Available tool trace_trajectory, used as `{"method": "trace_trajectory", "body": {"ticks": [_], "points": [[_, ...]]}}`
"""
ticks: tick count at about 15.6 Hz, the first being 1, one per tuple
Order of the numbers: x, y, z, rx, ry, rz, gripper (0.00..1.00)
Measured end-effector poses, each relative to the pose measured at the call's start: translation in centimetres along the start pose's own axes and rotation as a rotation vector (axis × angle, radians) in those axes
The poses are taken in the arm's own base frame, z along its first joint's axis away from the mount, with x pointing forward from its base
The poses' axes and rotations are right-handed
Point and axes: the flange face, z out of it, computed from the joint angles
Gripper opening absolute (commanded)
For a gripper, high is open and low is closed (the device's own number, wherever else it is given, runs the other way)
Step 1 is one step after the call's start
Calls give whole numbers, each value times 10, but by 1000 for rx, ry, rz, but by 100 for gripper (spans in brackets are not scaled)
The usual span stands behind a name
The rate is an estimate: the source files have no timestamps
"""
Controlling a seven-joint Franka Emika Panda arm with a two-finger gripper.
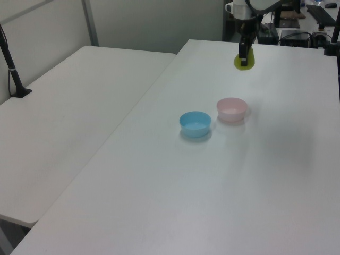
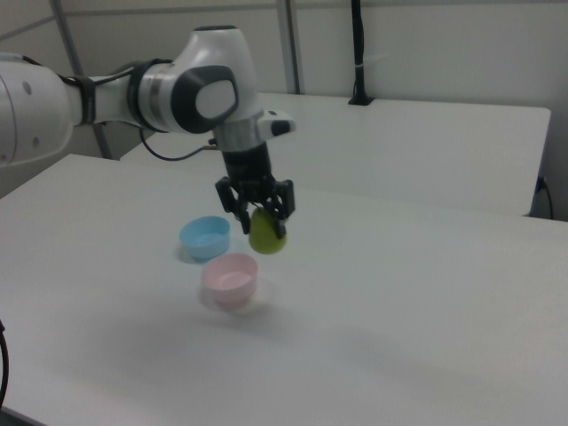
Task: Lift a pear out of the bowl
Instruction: 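Lift the pear out of the pink bowl and carry it away, then lower the pear onto the table beside the pink bowl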
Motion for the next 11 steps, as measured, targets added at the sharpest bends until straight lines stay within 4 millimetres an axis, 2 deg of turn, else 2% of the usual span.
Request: {"method": "trace_trajectory", "body": {"ticks": [2, 5, 11], "points": [[-1, 28, 12, -2, 14, 9, 42], [5, 57, 40, -7, 35, 33, 42], [13, 90, 107, 1, 17, 39, 43]]}}
